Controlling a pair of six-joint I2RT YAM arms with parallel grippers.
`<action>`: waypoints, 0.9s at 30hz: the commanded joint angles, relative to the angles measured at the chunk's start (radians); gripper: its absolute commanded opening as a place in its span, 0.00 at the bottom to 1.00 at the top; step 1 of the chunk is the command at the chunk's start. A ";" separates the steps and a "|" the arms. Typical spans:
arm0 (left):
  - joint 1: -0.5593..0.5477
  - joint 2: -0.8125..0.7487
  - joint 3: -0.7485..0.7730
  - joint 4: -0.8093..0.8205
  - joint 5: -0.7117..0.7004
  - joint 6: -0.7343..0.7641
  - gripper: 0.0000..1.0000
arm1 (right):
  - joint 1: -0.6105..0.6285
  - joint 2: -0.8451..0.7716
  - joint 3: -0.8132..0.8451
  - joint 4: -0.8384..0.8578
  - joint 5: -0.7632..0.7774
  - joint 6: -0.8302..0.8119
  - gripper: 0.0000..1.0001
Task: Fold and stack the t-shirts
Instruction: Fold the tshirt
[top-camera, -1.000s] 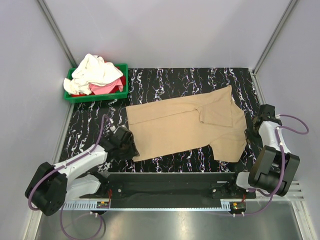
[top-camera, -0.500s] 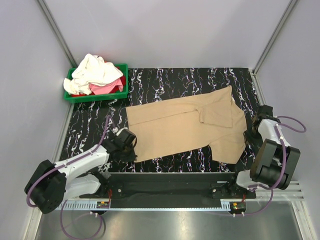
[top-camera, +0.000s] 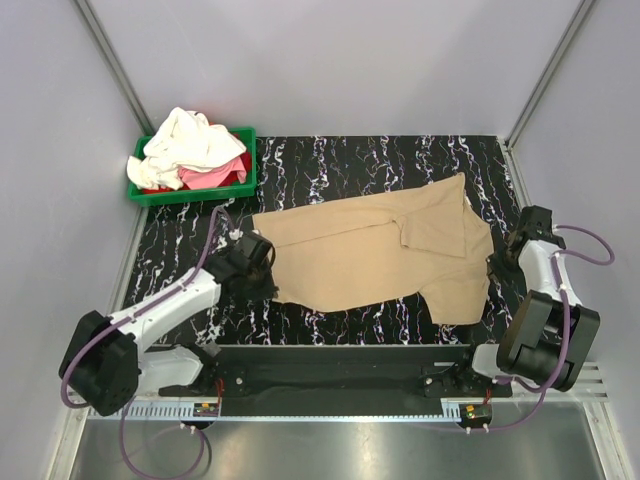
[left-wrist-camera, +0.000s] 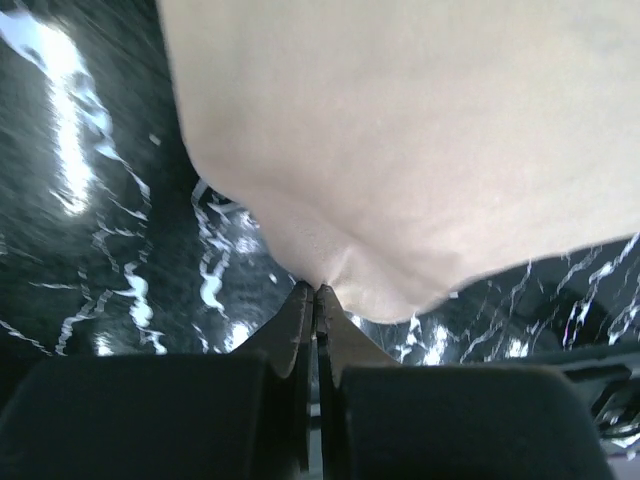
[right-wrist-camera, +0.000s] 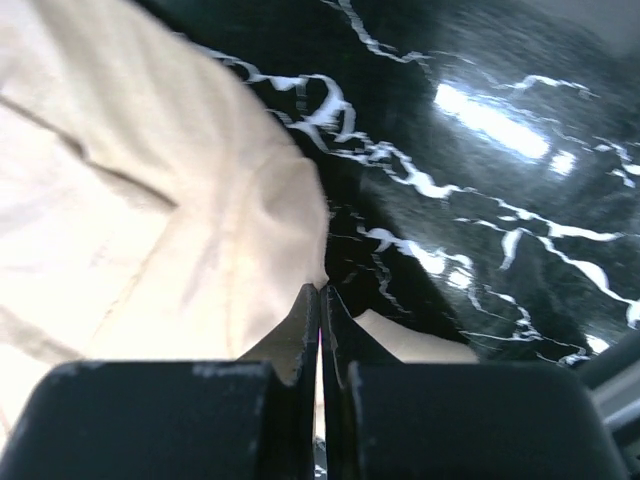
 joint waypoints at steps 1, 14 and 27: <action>0.080 0.037 0.060 0.002 0.026 0.066 0.00 | -0.002 0.025 0.069 0.048 -0.077 -0.020 0.00; 0.207 0.212 0.175 0.064 0.128 0.138 0.00 | 0.059 0.238 0.267 0.059 -0.265 -0.060 0.08; 0.206 0.237 0.125 0.162 0.201 0.149 0.00 | -0.002 0.203 0.206 -0.109 0.041 -0.043 0.52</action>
